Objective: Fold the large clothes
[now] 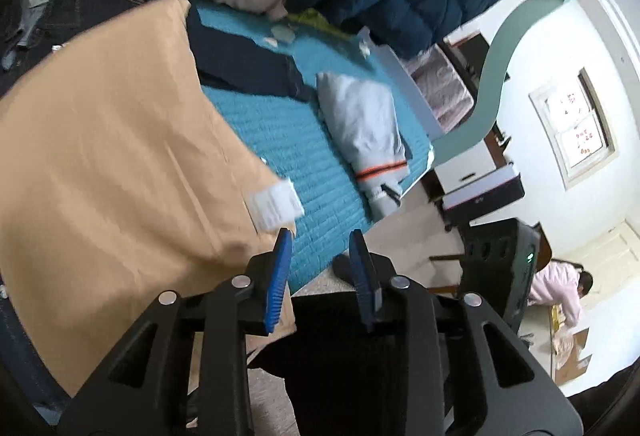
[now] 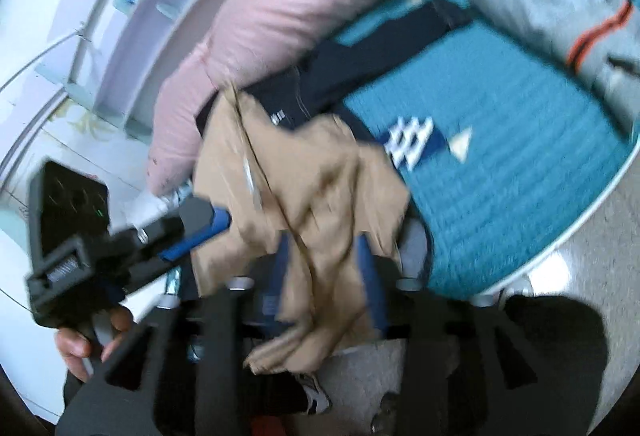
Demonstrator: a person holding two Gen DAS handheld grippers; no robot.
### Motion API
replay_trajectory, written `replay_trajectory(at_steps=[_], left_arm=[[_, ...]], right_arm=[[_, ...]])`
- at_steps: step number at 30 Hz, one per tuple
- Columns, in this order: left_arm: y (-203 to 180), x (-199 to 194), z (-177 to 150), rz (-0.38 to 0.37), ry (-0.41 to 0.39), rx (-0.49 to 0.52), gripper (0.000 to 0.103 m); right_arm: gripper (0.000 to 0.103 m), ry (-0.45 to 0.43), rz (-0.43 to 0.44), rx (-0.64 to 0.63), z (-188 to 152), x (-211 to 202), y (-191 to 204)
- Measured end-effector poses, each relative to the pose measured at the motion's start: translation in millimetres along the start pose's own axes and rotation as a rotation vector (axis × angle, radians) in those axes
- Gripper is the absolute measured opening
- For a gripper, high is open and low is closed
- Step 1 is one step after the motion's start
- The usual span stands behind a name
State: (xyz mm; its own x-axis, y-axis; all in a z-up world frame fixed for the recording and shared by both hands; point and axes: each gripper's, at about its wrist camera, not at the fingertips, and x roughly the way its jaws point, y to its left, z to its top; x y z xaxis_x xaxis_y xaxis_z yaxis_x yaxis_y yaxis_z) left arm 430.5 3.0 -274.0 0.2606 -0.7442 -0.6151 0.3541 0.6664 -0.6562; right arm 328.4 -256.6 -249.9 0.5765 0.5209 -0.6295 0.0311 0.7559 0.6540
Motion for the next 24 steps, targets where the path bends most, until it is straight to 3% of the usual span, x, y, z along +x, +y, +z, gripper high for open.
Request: replay_trajectory(at_steps=[3, 9, 10, 11, 13, 17, 21, 22, 24], left_arm=[[8, -20, 2, 0.019, -0.05, -0.026, 0.033], [37, -54, -5, 0.1, -0.1, -0.078, 0.038], [43, -56, -6, 0.115, -0.104, -0.089, 0.041], [48, -60, -7, 0.142, -0.109, -0.1, 0.043], [59, -66, -8, 0.215, -0.116, -0.108, 0.045], [78, -79, -11, 0.286, -0.137, -0.142, 0.053], [90, -67, -11, 0.335, -0.113, -0.154, 0.056], [94, -59, -11, 0.348, -0.096, -0.159, 0.063], [102, -39, -10, 0.367, -0.045, -0.172, 0.064]], right_arm=[[0.052, 0.032, 0.032, -0.059, 7, 4, 11], [0.052, 0.202, 0.03, -0.126, 1, 64, 27], [0.04, 0.232, 0.053, -0.12, -1, 74, 27], [0.006, 0.254, 0.06, -0.122, -3, 82, 28], [0.006, 0.244, 0.05, -0.122, 0, 82, 30], [0.005, 0.096, 0.007, -0.16, 19, 44, 31], [0.005, 0.104, -0.12, -0.137, 28, 46, 2], [0.005, 0.129, -0.151, -0.116, 27, 55, -11], [0.006, 0.181, -0.165, -0.074, 22, 69, -28]])
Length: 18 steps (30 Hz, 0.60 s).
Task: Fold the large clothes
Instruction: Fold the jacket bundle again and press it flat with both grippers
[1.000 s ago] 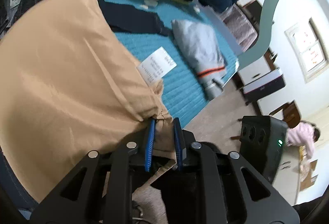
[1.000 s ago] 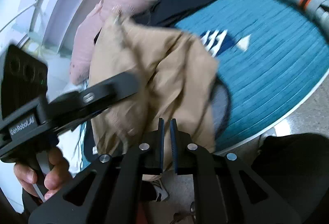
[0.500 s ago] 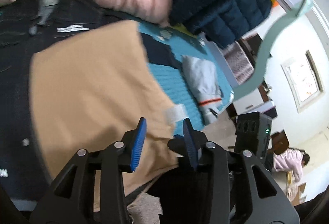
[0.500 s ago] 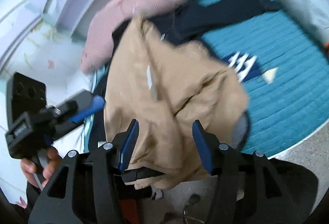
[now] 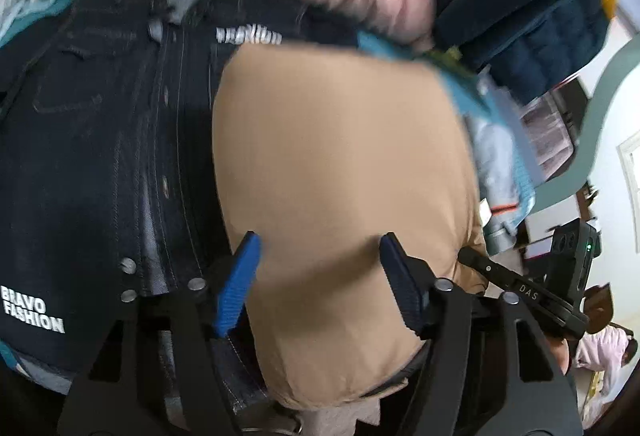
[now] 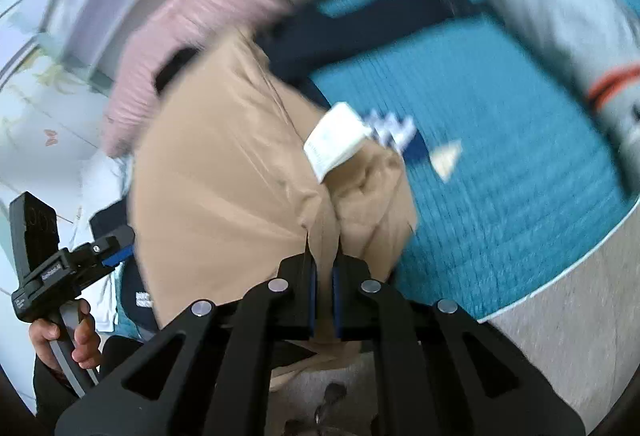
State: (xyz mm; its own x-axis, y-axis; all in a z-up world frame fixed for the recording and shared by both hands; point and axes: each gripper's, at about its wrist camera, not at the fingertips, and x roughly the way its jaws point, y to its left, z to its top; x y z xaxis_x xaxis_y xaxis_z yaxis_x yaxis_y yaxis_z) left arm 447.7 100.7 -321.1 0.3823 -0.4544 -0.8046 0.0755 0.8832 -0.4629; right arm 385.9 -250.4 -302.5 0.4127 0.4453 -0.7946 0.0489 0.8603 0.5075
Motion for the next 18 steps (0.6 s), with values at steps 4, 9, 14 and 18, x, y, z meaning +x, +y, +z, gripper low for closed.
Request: replay_trajectory(at_steps=[4, 9, 14, 18], left_arm=[[-5, 23, 3, 0.08, 0.014, 0.039, 0.064], [1, 23, 6, 0.075, 0.019, 0.024, 0.064], [3, 22, 3, 0.069, 0.015, 0.009, 0.064], [3, 23, 5, 0.055, 0.019, 0.011, 0.068]], right_arm=[[0.019, -0.004, -0.02, 0.032, 1, 0, -1], [0.02, -0.162, -0.018, -0.013, 10, -52, 17], [0.02, -0.124, 0.113, -0.097, 17, -36, 40], [0.0, 0.03, -0.014, -0.057, 18, 32, 17]])
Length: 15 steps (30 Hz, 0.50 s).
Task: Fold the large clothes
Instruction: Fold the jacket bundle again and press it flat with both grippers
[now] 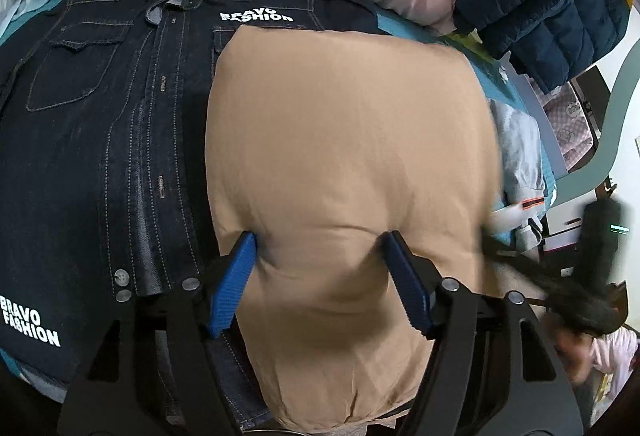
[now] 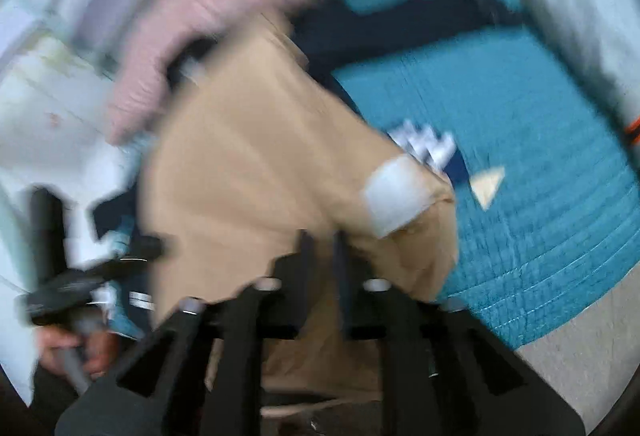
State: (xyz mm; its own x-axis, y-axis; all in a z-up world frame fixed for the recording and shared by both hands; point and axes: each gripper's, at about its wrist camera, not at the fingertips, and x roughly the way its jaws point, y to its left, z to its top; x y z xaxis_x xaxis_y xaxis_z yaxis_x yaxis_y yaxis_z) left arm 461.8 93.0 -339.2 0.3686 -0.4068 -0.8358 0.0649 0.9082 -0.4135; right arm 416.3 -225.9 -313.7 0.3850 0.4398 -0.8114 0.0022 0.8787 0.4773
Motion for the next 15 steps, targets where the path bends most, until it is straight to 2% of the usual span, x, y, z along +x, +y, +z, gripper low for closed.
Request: replay_trajectory(at_steps=[2, 4, 7, 9, 12, 15], left_arm=[[-5, 3, 1, 0.001, 0.007, 0.021, 0.068], [-9, 7, 2, 0.022, 0.015, 0.043, 0.074], [-11, 6, 2, 0.024, 0.01, 0.032, 0.075], [-10, 0, -1, 0.018, -0.005, 0.02, 0.076], [0, -13, -15, 0.007, -0.007, -0.026, 0.078], [16, -16, -40, -0.022, 0.029, -0.112, 0.078]], right_arm=[[0.0, 0.031, 0.011, 0.038, 1, 20, -10], [0.0, 0.036, 0.005, 0.049, 2, 18, -9], [0.0, 0.037, -0.015, 0.034, 3, 20, -4], [0.0, 0.03, 0.01, 0.066, 2, 17, -7], [0.0, -0.004, 0.078, 0.129, 0, 3, -18], [0.003, -0.049, 0.121, 0.169, -9, -15, -22]])
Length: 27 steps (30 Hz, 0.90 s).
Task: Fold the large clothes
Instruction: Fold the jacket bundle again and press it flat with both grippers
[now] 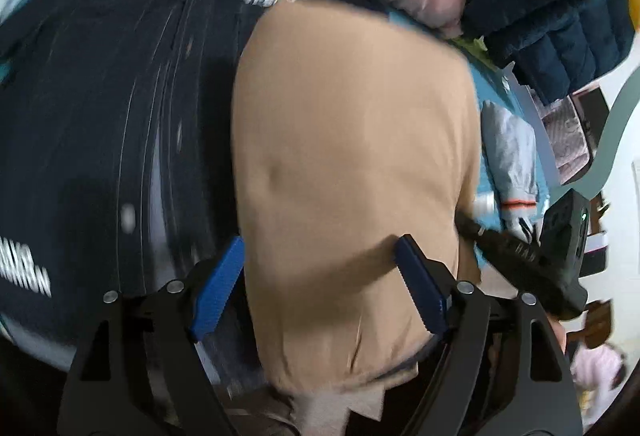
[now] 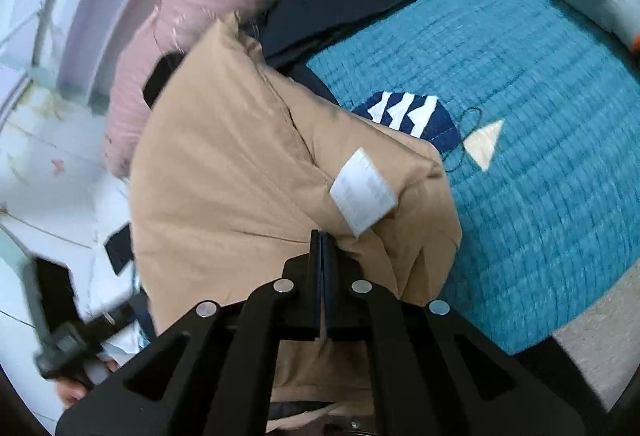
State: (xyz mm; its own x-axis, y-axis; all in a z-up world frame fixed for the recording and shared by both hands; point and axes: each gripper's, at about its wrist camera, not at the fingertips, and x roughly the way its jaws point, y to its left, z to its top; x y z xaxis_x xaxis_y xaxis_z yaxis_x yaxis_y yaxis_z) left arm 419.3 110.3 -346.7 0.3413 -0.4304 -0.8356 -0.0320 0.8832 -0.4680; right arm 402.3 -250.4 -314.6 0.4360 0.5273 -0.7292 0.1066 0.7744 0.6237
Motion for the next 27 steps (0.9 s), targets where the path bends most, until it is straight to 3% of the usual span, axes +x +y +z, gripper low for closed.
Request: replay_trajectory(at_steps=[3, 5, 6, 12, 15, 18, 22, 27], left_arm=[[5, 7, -24, -0.009, 0.054, -0.021, 0.078], [3, 13, -32, -0.025, 0.078, -0.031, 0.078], [2, 16, -33, -0.024, 0.088, -0.036, 0.078], [-5, 16, -32, 0.003, 0.081, -0.023, 0.079], [-10, 17, -31, 0.015, 0.08, -0.016, 0.078], [-11, 18, -29, 0.019, 0.082, -0.016, 0.079], [-11, 19, -27, 0.025, 0.088, -0.01, 0.079], [-9, 20, -25, 0.019, 0.096, -0.007, 0.079]], right_arm=[[0.012, -0.038, 0.02, 0.031, -12, -17, 3], [0.043, -0.066, 0.051, 0.078, -24, -30, 0], [0.046, -0.085, 0.061, 0.099, -31, -35, -3], [0.046, -0.075, 0.022, 0.205, -59, -48, -19], [0.053, -0.013, -0.015, 0.265, -65, -40, -29], [0.054, 0.038, 0.024, 0.285, -67, -30, -31], [0.056, 0.082, -0.005, 0.308, -69, -18, -32], [0.055, 0.116, 0.053, 0.353, -72, -13, -39]])
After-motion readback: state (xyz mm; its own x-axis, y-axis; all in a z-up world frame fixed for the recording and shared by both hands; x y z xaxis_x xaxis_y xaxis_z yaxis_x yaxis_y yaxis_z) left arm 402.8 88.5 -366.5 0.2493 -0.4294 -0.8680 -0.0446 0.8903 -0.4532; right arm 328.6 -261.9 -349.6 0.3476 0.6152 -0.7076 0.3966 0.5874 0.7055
